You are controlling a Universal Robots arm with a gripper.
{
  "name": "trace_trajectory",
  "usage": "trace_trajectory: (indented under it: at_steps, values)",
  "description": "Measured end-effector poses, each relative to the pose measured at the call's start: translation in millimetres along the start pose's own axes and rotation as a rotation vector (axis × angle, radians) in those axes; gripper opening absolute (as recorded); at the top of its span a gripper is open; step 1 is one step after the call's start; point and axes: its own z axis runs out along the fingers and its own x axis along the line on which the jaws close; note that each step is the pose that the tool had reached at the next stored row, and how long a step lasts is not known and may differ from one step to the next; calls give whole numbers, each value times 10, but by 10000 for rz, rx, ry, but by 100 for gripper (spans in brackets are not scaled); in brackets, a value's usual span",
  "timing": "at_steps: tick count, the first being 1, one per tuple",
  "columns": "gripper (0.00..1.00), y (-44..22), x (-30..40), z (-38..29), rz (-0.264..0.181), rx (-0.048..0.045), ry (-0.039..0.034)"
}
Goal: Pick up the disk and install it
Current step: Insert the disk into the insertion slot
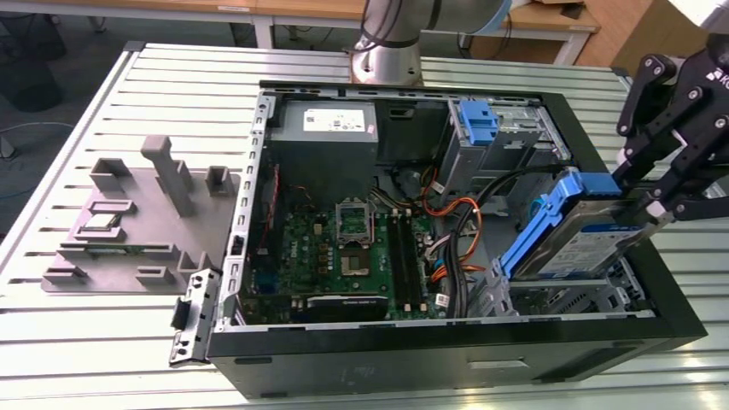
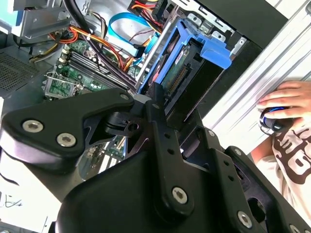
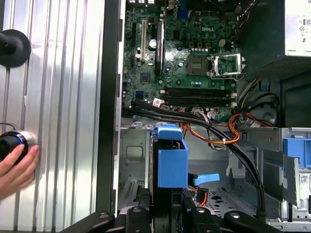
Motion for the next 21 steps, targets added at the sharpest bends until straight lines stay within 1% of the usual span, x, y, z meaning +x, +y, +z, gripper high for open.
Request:
trace_trajectory:
  at_steps: [8,17,19,21]
  values:
    - [35,-5,4,103,0,0,-2]
    - [35,-6,4,115,0,0,-3]
    - [35,-7,5,133,0,0,-2]
    - [35,-9,6,164,0,0,-1]
